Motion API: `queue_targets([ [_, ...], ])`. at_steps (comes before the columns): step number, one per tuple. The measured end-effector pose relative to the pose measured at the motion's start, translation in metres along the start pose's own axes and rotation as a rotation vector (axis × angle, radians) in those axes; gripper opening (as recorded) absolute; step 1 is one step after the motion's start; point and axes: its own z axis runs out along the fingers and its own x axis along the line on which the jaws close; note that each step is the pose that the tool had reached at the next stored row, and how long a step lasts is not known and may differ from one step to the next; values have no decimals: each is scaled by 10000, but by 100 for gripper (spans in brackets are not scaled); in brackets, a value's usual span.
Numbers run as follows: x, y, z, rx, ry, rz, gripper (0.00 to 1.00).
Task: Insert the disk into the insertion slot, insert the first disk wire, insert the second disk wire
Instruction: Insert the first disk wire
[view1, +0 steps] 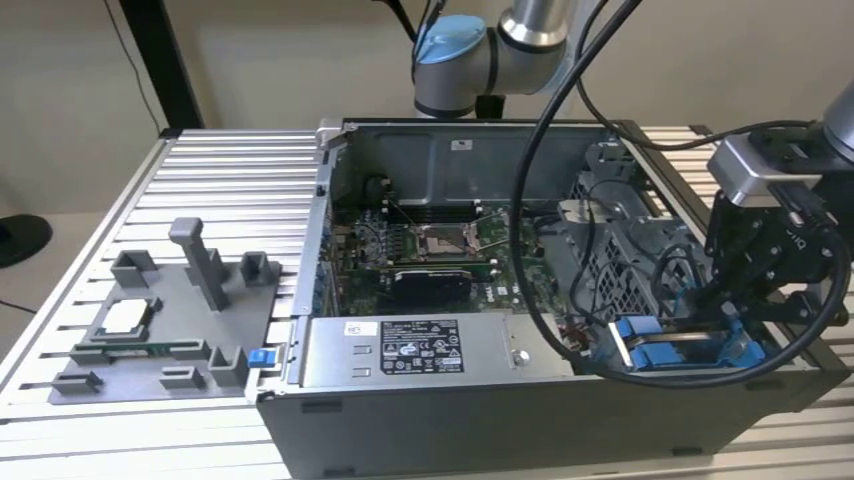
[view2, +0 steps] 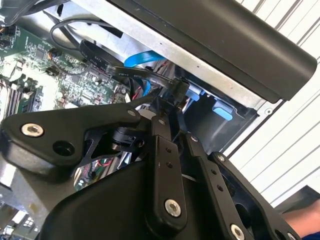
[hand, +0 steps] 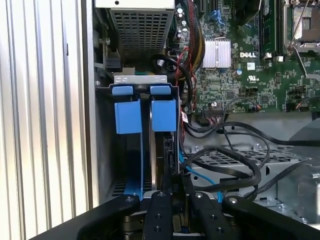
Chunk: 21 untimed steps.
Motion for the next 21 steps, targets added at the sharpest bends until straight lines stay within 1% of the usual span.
queue_targets([
  [6, 2, -1, 9, -2, 6, 18, 0],
  [9, 4, -2, 37, 1, 2, 50, 0],
  [12, 7, -4, 66, 7, 15, 88, 0],
  [16, 13, -7, 127, 9, 3, 130, 0],
  [20, 13, -7, 131, 10, 3, 132, 0],
  [21, 12, -7, 133, 7, -8, 132, 0],
])
